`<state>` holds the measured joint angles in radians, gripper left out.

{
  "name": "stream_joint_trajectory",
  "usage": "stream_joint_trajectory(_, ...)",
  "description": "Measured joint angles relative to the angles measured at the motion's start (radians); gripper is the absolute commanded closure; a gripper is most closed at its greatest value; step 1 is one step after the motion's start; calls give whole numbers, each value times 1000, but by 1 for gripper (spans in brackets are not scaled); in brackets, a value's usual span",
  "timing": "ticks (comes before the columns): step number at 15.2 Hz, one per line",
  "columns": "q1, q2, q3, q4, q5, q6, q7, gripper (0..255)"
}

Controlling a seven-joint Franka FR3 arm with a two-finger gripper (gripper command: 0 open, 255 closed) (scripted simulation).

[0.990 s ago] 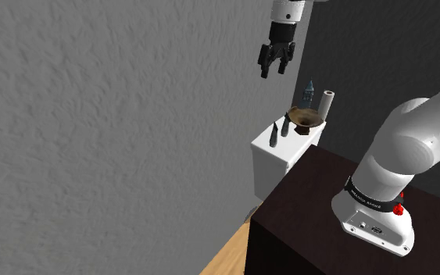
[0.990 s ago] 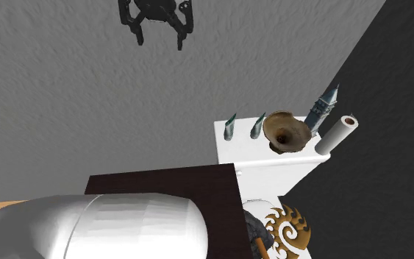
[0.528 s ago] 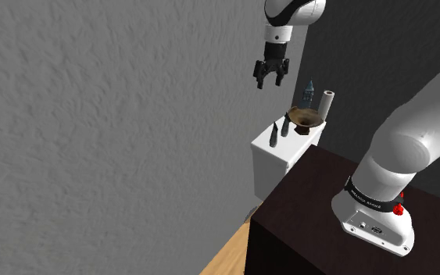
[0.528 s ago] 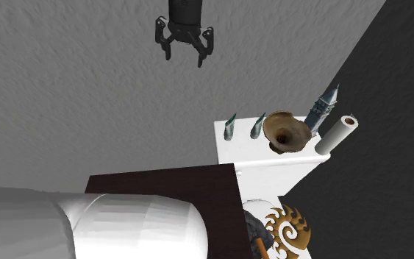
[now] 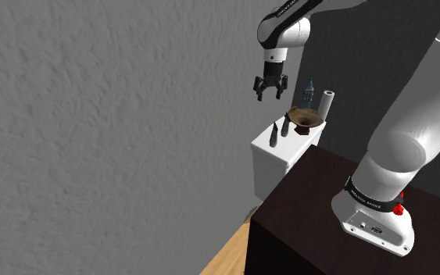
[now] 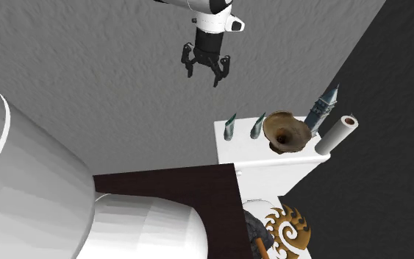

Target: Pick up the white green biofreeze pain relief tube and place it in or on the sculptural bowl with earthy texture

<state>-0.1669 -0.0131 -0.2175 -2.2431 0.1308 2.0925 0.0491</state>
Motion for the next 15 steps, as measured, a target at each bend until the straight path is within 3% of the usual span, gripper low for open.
stream_joint_trajectory(15,-140,514,-60,234,177,86,21,0)
